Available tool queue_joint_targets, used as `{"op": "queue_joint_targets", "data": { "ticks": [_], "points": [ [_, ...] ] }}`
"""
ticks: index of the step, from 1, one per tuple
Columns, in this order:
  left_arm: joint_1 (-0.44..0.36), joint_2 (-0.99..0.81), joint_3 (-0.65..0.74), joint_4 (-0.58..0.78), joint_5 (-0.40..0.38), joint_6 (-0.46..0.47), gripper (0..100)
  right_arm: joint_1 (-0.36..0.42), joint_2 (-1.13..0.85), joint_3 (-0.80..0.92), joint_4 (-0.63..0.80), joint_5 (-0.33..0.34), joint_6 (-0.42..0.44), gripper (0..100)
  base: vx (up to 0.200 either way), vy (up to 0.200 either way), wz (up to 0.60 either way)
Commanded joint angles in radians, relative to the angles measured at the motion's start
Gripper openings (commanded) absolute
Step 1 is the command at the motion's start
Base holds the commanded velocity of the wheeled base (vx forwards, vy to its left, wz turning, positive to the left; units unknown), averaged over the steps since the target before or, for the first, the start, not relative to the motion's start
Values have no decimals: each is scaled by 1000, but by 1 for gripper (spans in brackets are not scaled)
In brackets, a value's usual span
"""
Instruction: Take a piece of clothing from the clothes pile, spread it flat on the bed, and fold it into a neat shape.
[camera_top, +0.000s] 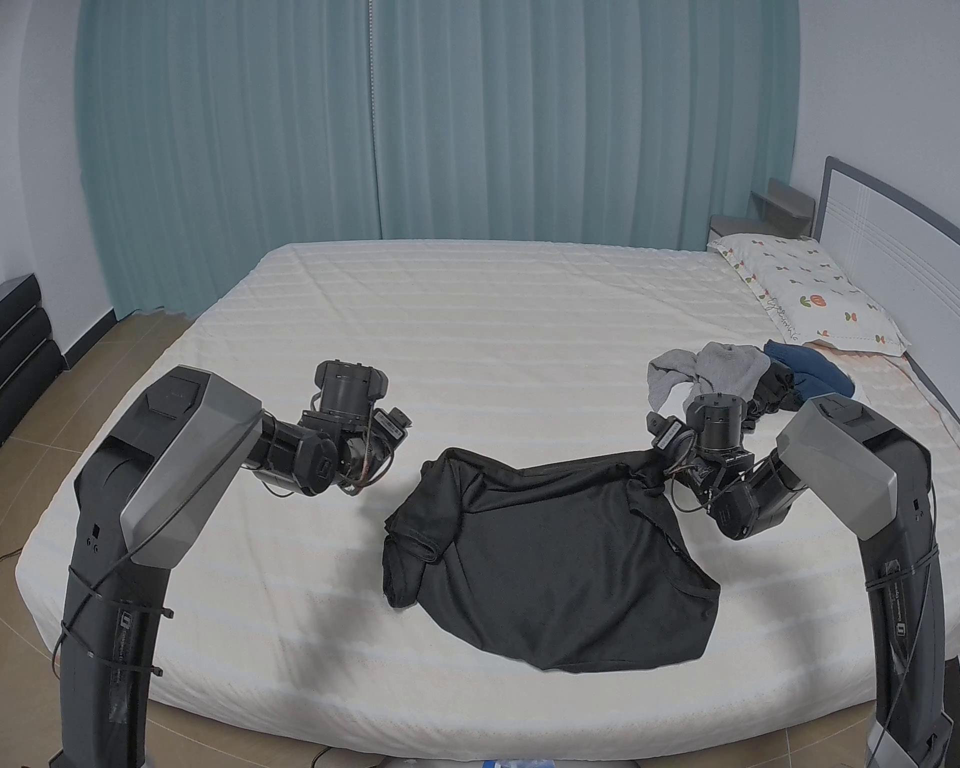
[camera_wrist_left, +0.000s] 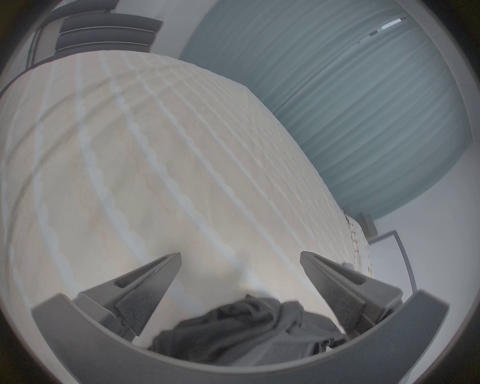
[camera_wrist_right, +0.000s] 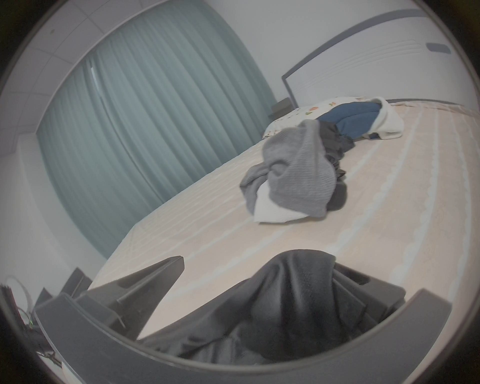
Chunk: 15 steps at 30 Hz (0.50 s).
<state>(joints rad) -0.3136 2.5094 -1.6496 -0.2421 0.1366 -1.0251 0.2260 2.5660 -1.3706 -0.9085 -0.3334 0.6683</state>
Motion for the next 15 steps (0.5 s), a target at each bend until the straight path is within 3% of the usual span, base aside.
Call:
{"op": "queue_joint_targets", "data": {
  "ticks": [1,5,9,15],
  "points": [
    [30,-6,-1,7,-2,-9,100,-40,-27,1,23,13,73,100,0,0,0],
    [44,-23,50,15,-17,-3,100,-45,-32,21,62,34,77,100,0,0,0],
    [45,-83,152,27,-120,7,100,-45,-78,105,62,97,79,100,0,0,0],
    [48,-176,278,18,-184,11,100,-66,-145,176,65,129,80,100,0,0,0]
  ]
}}
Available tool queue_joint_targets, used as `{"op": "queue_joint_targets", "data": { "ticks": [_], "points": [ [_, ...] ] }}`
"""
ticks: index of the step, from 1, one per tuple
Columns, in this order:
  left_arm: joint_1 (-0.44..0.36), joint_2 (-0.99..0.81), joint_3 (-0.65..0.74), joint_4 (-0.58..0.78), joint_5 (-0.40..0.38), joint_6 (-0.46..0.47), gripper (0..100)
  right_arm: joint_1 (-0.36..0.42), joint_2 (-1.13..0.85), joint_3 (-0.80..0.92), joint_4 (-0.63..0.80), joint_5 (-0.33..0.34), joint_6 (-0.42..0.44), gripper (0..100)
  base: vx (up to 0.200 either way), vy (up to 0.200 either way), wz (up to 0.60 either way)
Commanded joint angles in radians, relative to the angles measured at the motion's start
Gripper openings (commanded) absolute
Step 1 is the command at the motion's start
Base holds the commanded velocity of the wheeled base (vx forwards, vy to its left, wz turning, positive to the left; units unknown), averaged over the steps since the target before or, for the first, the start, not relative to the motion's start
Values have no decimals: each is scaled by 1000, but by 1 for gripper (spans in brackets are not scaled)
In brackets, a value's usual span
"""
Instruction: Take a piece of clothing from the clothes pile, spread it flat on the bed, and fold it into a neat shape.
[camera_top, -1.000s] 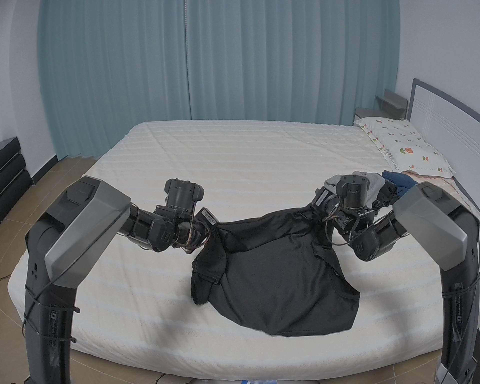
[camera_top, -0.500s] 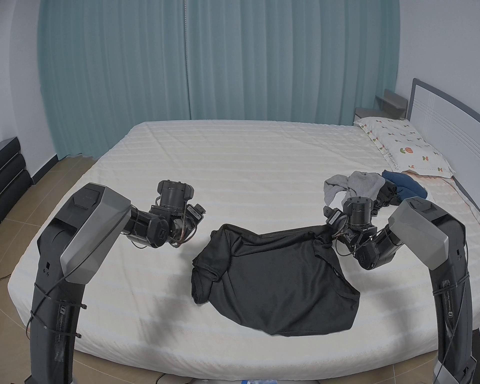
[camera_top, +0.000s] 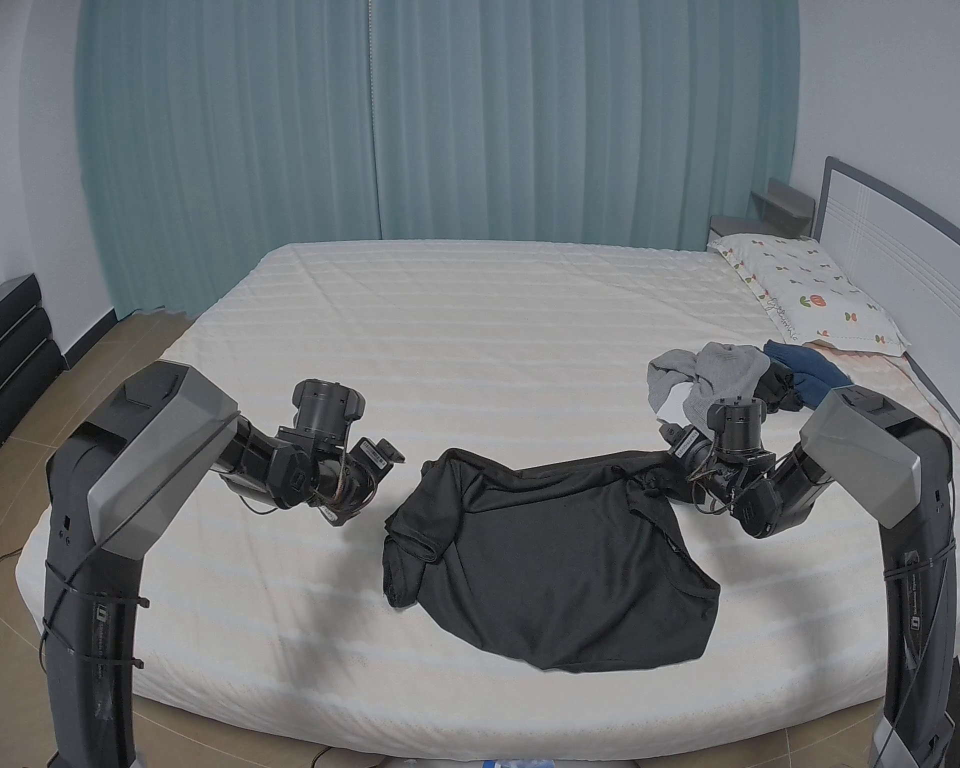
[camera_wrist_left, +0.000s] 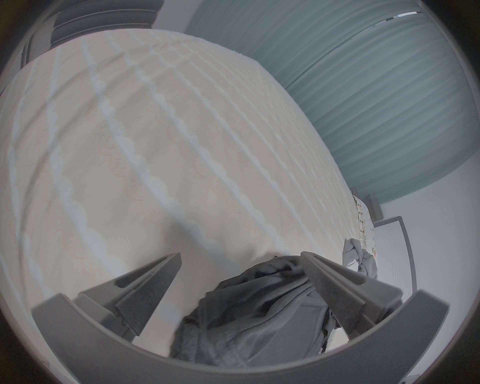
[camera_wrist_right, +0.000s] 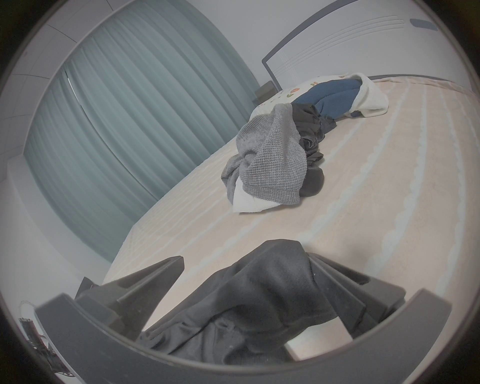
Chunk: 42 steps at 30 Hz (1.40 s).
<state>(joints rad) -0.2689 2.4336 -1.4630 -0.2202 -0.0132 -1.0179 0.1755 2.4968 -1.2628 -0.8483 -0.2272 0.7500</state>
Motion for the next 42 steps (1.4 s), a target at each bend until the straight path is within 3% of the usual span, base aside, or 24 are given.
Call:
{"op": "queue_joint_targets", "data": {
  "ticks": [1,8,12,16,22,26,35,42],
  "points": [
    [4,-117,121,-5,-44,4,100,-19,-87,91,3,35,-4,100,0,0,0],
    [-12,-214,314,-50,-99,12,100,-51,-151,217,-14,108,5,100,0,0,0],
    [-47,-280,503,-215,-110,5,100,-68,-214,313,-84,149,29,100,0,0,0],
    [-87,-289,595,-318,-108,7,100,-54,-262,430,-98,161,46,100,0,0,0],
    [-135,-277,627,-358,-94,7,100,-14,-312,605,-156,220,117,100,0,0,0],
    [-141,-254,622,-360,-90,10,100,5,-292,677,-204,227,118,100,0,0,0],
    [-148,-206,619,-360,-80,22,100,12,-302,721,-207,229,126,100,0,0,0],
    [-170,-186,619,-358,-27,70,100,13,-296,737,-255,224,121,100,0,0,0]
  ]
}}
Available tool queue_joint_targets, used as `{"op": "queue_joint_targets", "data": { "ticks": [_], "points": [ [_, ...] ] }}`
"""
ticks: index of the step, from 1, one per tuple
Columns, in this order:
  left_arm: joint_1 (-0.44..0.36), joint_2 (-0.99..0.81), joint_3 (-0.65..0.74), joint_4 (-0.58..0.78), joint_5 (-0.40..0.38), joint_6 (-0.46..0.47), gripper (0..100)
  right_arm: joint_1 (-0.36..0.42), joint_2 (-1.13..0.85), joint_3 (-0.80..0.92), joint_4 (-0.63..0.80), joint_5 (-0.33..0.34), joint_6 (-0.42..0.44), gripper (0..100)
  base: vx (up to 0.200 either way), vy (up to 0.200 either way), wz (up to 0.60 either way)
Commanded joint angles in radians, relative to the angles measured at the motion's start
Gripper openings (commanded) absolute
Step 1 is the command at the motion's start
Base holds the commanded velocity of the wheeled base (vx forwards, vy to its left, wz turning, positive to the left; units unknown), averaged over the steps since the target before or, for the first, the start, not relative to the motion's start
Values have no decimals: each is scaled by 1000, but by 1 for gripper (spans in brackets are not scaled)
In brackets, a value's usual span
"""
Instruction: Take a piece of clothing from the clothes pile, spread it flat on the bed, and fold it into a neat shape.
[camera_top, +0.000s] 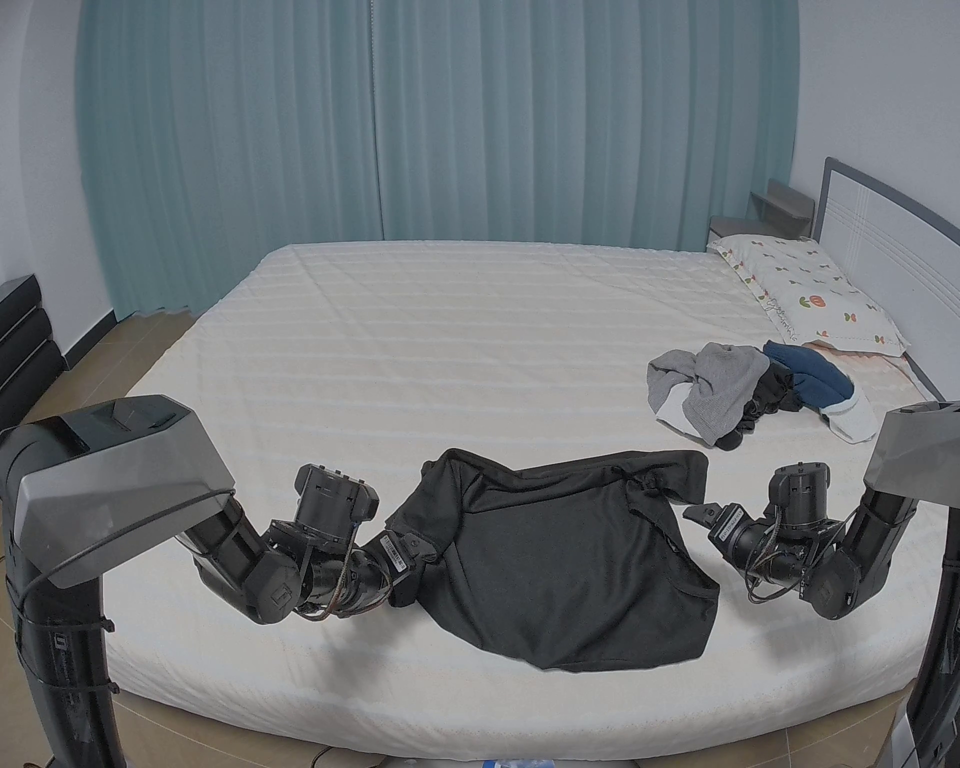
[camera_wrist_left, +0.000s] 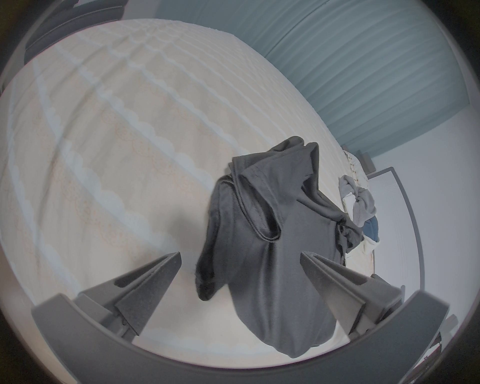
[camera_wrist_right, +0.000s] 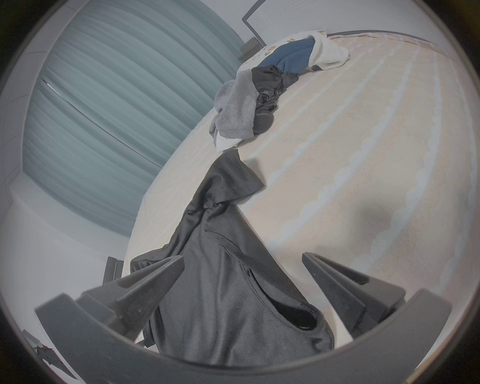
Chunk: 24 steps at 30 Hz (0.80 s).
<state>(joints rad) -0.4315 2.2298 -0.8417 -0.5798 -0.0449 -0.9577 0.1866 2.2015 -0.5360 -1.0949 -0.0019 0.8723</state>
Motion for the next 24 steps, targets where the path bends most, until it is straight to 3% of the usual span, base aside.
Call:
{"op": "queue_joint_targets", "data": {
  "ticks": [1,9,10,15,20,24],
  "points": [
    [-9,21,-4,3,7,17,100,4,0,10,-11,-1,-1,100,0,0,0],
    [-18,39,-14,0,19,46,100,4,-8,10,-30,-4,-4,100,0,0,0],
    [-18,39,-16,0,19,48,0,4,-8,10,-30,-4,-4,100,0,0,0],
    [-26,47,-19,-2,31,46,0,4,-5,8,-31,-4,-4,100,0,0,0],
    [-46,51,-2,0,91,43,0,4,-3,10,-31,-4,-4,100,0,0,0],
    [-32,24,78,-26,117,33,0,4,-9,22,-31,-6,-4,100,0,0,0]
  ]
}}
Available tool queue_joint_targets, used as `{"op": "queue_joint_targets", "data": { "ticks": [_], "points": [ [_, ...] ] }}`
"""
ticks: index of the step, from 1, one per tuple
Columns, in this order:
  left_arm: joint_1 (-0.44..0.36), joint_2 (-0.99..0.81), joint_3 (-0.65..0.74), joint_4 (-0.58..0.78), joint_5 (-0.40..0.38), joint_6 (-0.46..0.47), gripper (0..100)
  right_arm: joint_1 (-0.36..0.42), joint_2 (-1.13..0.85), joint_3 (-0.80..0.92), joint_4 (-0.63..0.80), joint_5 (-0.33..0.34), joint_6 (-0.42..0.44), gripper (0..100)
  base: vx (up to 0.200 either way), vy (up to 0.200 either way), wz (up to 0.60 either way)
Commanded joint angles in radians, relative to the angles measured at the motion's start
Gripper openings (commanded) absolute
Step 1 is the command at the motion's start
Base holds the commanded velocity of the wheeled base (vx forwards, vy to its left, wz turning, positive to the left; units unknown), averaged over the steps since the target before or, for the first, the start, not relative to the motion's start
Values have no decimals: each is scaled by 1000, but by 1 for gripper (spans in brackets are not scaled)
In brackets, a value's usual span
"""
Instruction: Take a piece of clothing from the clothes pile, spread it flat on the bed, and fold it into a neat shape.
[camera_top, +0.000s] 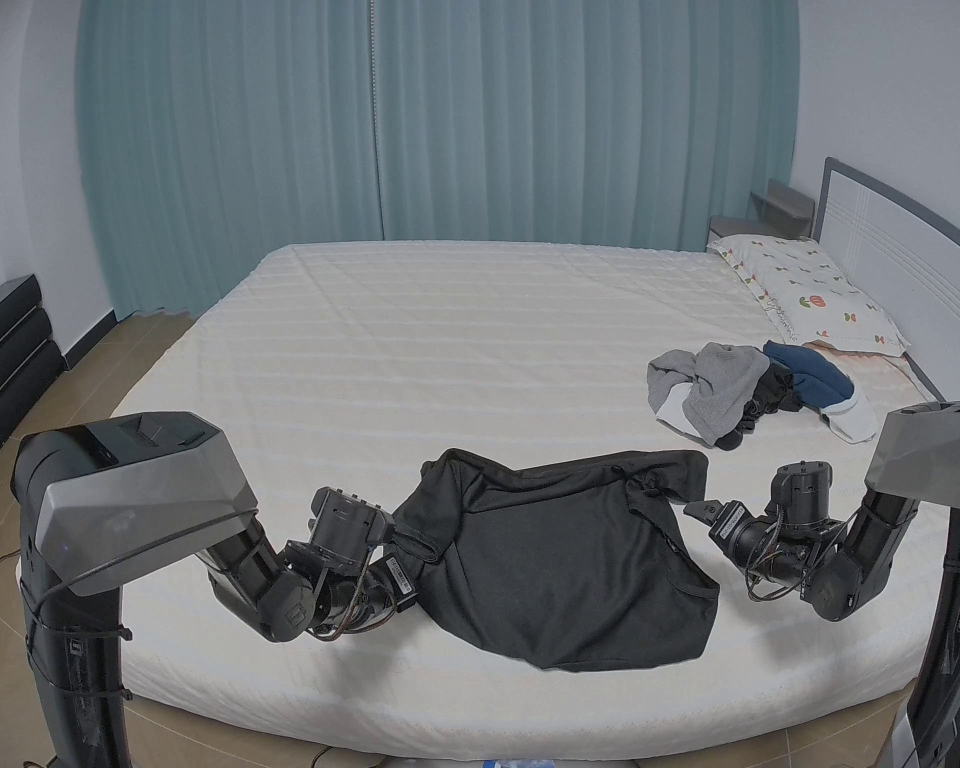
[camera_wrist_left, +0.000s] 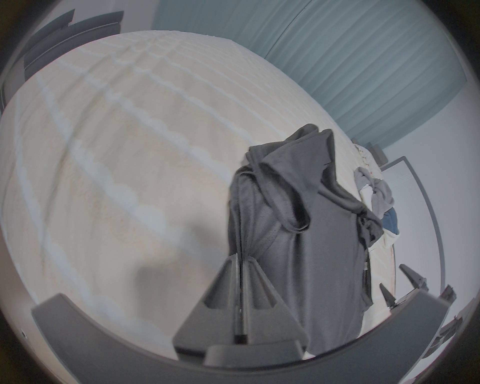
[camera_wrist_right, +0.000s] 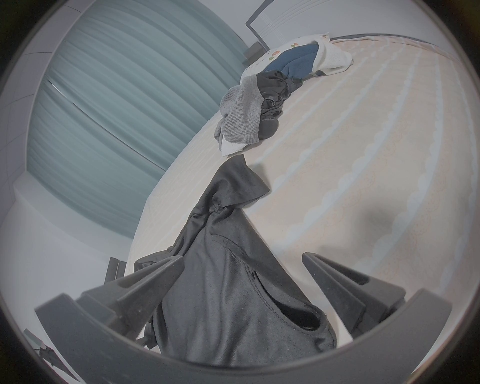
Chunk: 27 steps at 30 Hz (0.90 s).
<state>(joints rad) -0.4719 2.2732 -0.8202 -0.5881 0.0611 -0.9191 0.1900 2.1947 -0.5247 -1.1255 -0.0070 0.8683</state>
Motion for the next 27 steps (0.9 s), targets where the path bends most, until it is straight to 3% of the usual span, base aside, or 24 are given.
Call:
{"op": "queue_joint_targets", "data": {
  "ticks": [1,10,19,27],
  "points": [
    [19,-43,76,-32,11,-6,0,0,-3,14,0,-1,-2,100,0,0,0],
    [73,-239,187,-70,13,8,0,14,-10,55,-48,-7,-6,100,0,0,0],
    [177,-462,191,162,5,140,0,2,-113,112,-56,-7,-64,100,0,0,0],
    [271,-492,136,106,-6,128,0,-9,-112,137,-60,-5,-140,100,0,0,0]
  ]
}}
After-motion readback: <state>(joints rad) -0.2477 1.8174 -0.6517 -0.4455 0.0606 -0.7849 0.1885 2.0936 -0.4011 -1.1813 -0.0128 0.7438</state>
